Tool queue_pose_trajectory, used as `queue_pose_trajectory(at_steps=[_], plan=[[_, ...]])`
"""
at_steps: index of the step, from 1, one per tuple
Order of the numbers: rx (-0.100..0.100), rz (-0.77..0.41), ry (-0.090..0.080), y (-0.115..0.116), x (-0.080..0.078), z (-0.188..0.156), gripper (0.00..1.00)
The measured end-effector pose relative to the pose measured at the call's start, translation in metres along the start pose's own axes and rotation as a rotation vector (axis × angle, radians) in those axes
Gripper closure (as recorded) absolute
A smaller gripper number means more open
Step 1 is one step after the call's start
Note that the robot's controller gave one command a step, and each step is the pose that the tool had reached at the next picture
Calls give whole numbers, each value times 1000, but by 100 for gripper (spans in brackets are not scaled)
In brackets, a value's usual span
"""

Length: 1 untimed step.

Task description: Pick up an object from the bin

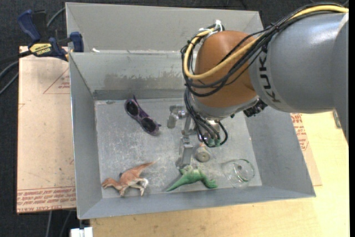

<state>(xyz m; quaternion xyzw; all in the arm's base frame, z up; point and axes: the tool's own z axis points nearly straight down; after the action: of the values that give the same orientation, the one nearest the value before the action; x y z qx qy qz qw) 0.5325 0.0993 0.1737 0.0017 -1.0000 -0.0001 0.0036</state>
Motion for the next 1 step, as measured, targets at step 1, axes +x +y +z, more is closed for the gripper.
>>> queue_pose_trajectory(at_steps=[1], plan=[[-1,4,-7,-1,-2,-5,0]])
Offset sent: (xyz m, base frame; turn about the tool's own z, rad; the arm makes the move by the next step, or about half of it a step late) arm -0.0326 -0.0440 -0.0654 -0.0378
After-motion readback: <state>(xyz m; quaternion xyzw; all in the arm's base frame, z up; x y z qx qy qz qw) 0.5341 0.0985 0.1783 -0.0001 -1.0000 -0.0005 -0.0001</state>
